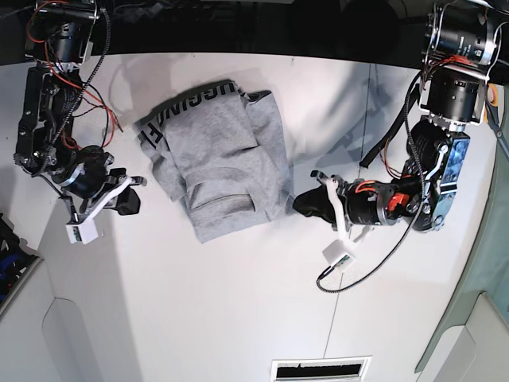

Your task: Layout the t-shirt on the table in an organized manner, then fold the t-shirt properly

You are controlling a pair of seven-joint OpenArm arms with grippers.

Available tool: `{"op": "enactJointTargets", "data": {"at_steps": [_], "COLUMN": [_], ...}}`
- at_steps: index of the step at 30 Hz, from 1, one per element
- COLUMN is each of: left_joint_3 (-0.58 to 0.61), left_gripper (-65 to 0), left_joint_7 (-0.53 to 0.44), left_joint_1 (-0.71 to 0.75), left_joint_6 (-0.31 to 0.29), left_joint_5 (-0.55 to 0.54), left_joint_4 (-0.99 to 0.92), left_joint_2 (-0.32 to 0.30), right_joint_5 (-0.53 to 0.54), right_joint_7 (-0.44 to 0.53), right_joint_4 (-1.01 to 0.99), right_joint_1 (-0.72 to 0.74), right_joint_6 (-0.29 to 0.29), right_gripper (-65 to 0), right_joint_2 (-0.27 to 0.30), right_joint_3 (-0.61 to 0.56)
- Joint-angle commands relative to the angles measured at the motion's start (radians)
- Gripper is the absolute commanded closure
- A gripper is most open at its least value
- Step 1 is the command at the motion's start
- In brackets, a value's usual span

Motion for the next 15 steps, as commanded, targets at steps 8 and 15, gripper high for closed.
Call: {"op": "enactJointTargets", "data": {"at_steps": [8, 15], "left_joint_3": [-0.005, -0.089], "left_gripper": [0.0, 0.0], "left_joint_7": [-0.003, -0.011], "left_joint_1": [0.329, 0.732], "left_joint_6": [-0.003, -0.003], "left_joint_5": [-0.003, 0.036], "left_joint_4": [0.317, 0.571], "left_joint_2": [-0.144, -0.182], "right_joint_5": [0.180, 0.239], "right_joint_7": [-0.039, -0.039], "right_joint_4": [0.162, 0.278], "right_joint_1": [-0.228, -0.539], "right_joint_6": [0.005, 0.023], "right_gripper": [0.0, 0.0], "right_joint_2": [0.126, 0.171], "right_joint_3": [0.094, 0.094]}}
